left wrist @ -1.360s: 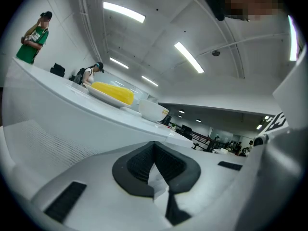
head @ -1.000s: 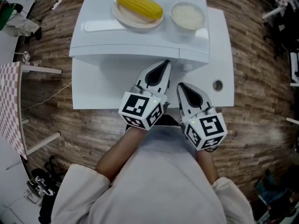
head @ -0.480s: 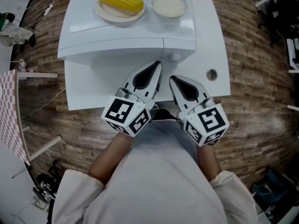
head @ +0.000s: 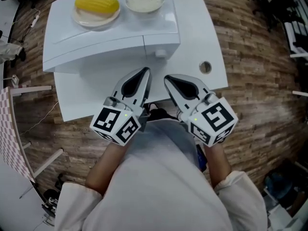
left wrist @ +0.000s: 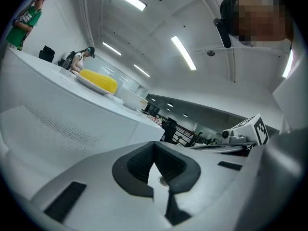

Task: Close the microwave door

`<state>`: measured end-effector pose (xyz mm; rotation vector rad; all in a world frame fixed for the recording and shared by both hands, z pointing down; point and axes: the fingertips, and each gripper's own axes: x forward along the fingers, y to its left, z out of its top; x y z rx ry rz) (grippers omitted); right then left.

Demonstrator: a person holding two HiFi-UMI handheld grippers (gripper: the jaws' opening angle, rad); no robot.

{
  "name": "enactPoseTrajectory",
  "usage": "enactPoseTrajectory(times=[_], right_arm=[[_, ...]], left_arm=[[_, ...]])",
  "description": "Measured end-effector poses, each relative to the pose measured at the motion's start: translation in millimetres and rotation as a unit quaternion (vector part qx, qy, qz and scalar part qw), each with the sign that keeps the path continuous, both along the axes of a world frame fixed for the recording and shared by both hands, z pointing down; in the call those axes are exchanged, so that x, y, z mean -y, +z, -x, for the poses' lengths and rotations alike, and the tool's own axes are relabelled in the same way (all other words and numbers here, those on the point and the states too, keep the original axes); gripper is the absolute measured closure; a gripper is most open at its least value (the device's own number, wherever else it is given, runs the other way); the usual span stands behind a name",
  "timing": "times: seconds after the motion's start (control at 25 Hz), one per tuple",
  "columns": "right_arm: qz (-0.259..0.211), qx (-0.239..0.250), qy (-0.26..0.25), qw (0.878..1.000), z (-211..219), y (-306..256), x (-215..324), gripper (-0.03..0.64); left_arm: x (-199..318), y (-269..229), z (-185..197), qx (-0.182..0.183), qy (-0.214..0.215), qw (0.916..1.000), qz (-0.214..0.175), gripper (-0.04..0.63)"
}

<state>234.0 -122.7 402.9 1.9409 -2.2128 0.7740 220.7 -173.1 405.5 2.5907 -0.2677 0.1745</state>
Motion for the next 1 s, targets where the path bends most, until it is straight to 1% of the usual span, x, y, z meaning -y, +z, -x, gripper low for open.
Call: enactPoseTrajectory(times=[0.16,0.36,0.56,0.84,0.92,1.0], right_arm=[[-0.003,-0.003,-0.002,1.0,-3.1,-9.0,-3.0,0.595],[-0.011,-0.005,-0.006,1.0,-0.3,-15.0,-0.1,0.595],[-0.013,-0.008,-0.013,1.0,5.2,-18.7,0.6,0.595],[-0.019,-0.014,-0.014,1.0,13.6,-19.5,-2.0,0.595],[-0.02,-0.014,-0.014,1.0,15.1,-20.6,-3.7,0.595],[-0.02,-0.013,-0.015,1.0,17.2,-20.7,-4.8,0.595]], left_arm=[[-0.2,-4.4,1.0,0.0,0.0,1.0,-0.007,0.575],[4.0,-7.8,6.1,-0.001,-0.013,0.9999,-0.011,0.575],[7.4,-9.0,13.2,0.0,-0.027,0.9996,-0.003,0.575],[9.7,-13.5,21.7,-0.008,-0.036,0.9993,-0.007,0.575],[8.5,-15.7,23.4,-0.008,-0.038,0.9991,-0.014,0.575],[6.0,-16.6,25.1,-0.004,-0.037,0.9989,-0.03,0.575]])
